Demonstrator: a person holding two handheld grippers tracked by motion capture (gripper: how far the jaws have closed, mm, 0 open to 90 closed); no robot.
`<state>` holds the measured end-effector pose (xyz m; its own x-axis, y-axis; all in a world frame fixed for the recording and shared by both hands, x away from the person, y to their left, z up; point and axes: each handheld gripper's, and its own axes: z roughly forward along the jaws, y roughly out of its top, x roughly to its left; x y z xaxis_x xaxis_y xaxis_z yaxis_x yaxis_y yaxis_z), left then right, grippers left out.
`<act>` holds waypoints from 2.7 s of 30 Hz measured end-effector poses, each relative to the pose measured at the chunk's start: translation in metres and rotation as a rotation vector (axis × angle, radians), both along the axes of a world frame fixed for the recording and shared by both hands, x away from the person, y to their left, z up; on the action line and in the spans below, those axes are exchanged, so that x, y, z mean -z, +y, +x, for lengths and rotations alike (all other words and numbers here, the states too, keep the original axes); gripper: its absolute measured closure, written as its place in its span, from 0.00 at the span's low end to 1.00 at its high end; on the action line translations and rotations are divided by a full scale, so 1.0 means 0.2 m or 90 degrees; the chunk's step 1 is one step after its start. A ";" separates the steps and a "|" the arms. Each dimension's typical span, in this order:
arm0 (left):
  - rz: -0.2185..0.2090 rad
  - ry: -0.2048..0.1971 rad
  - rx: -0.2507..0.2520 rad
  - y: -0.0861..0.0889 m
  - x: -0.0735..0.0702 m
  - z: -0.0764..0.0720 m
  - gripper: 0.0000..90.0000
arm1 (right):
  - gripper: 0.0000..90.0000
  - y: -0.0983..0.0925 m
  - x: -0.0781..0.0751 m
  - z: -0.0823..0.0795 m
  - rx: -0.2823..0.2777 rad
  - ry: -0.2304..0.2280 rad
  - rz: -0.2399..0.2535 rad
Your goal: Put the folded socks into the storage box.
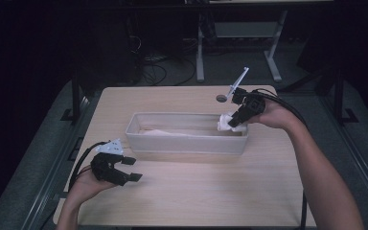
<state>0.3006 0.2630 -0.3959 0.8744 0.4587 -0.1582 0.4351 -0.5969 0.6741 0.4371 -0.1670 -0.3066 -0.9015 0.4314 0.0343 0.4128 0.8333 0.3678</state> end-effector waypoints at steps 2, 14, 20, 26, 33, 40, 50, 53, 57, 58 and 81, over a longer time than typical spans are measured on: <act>0.002 0.001 0.002 0.00 0.01 0.00 0.34 | 0.80 -0.01 0.02 0.01 0.003 0.003 0.001; 0.003 0.007 0.000 0.00 0.02 0.00 0.34 | 0.80 -0.02 0.10 0.06 0.009 0.021 -0.005; 0.002 0.007 -0.004 0.01 0.02 0.01 0.34 | 0.80 0.00 0.13 0.07 0.009 0.024 -0.012; 0.000 0.005 -0.005 0.02 0.02 0.01 0.34 | 0.79 0.02 0.17 0.09 0.010 0.031 -0.013; -0.001 0.007 -0.004 0.02 0.02 0.01 0.34 | 0.79 0.01 0.21 0.09 0.014 0.040 -0.018; -0.002 0.008 -0.004 0.02 0.02 0.01 0.34 | 0.79 0.00 0.25 0.11 0.021 0.045 -0.020; -0.006 0.017 -0.002 0.03 0.03 0.01 0.34 | 0.79 0.02 0.29 0.13 0.019 0.051 -0.023; -0.010 0.017 -0.002 0.03 0.03 0.01 0.34 | 0.79 0.03 0.31 0.13 0.020 0.052 -0.026; -0.009 0.019 -0.003 0.03 0.03 0.01 0.33 | 0.78 0.04 0.33 0.14 0.020 0.053 -0.031; -0.010 0.019 -0.003 0.03 0.03 0.01 0.33 | 0.78 0.04 0.33 0.14 0.020 0.052 -0.031; -0.012 0.019 -0.002 0.03 0.04 0.01 0.33 | 0.79 0.07 0.41 0.17 0.017 0.058 -0.045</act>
<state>0.3019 0.2698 -0.4032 0.8678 0.4581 -0.1924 0.4566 -0.5825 0.6725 0.4705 -0.1529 -0.3883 -0.8839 0.4600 0.0845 0.4648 0.8436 0.2689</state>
